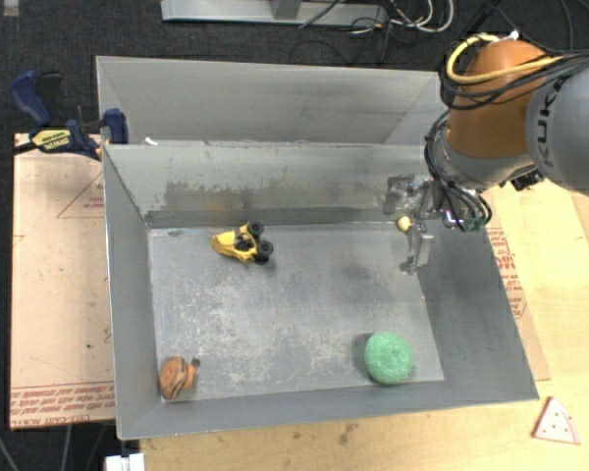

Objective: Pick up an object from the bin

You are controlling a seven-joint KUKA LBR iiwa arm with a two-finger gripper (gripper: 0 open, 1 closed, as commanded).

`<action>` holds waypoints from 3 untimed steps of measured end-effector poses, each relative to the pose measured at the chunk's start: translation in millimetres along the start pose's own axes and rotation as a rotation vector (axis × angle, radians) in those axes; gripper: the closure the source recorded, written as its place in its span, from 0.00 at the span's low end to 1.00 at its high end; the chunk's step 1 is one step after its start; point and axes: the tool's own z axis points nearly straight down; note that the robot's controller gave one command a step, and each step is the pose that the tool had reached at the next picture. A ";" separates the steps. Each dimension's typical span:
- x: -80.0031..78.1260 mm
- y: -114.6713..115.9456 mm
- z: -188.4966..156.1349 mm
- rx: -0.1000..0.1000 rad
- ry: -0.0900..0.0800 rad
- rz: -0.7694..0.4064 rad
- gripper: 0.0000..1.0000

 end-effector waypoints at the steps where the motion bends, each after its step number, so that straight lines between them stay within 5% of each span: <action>1: -1.6 0.4 -5.4 0.001 -0.007 -0.002 0.00; 2: 40.3 20.7 45.0 0.003 -0.012 -0.301 0.00; 3: 56.1 31.1 39.1 -0.001 0.000 -0.443 0.00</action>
Offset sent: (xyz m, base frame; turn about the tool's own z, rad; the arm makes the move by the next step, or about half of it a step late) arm -0.0705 0.0336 -0.0808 -0.4960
